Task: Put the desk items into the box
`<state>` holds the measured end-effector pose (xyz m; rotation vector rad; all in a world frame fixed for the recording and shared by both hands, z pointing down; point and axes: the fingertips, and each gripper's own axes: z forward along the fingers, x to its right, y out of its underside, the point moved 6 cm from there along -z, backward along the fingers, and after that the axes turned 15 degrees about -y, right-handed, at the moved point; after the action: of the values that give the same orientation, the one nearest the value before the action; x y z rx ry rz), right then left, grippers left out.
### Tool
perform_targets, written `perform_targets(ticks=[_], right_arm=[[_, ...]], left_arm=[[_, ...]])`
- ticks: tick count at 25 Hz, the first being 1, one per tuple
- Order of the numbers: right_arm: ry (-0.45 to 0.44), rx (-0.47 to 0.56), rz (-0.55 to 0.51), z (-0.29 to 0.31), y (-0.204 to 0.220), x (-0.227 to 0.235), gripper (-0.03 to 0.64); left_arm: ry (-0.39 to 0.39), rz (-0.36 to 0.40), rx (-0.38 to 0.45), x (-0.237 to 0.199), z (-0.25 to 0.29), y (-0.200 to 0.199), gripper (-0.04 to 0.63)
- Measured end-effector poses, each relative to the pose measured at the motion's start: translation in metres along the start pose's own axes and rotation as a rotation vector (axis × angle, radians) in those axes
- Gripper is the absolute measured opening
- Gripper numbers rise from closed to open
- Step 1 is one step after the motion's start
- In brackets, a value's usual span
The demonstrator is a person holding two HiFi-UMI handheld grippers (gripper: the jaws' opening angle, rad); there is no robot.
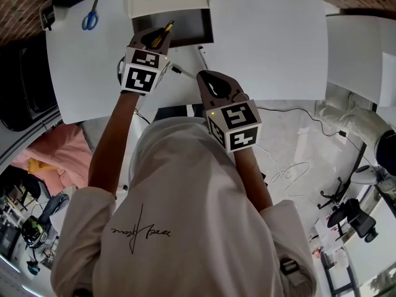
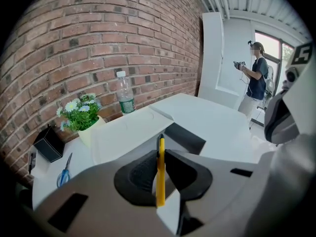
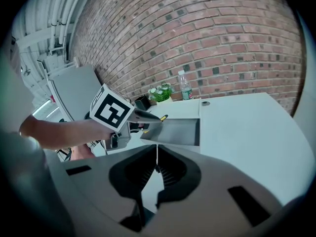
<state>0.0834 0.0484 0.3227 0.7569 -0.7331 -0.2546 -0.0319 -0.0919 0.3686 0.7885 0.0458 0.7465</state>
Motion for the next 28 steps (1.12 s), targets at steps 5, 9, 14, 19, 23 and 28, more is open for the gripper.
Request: perform_targets(ticks=[5, 9, 14, 19, 23, 28], right_arm=[[0.012, 0.004, 0.015, -0.002, 0.001, 0.007, 0.026], [0.025, 0.008, 0.027, -0.003, 0.001, 0.01, 0.026], [0.036, 0.013, 0.036, -0.008, 0.002, 0.013, 0.026], [0.036, 0.013, 0.039, -0.007, 0.0, 0.014, 0.026], [0.032, 0.009, 0.039, -0.006, 0.001, 0.016, 0.026], [0.028, 0.001, 0.038, -0.002, 0.0, 0.017, 0.026]], left_arm=[[0.011, 0.014, -0.018, 0.003, 0.011, 0.0, 0.054], [0.017, 0.02, -0.033, 0.002, 0.018, 0.002, 0.054], [0.017, 0.031, -0.047, 0.006, 0.023, 0.003, 0.054], [0.016, 0.031, -0.058, 0.005, 0.028, 0.006, 0.054], [0.009, 0.03, -0.068, 0.005, 0.033, 0.008, 0.054], [0.006, 0.011, -0.087, 0.005, 0.04, 0.014, 0.054]])
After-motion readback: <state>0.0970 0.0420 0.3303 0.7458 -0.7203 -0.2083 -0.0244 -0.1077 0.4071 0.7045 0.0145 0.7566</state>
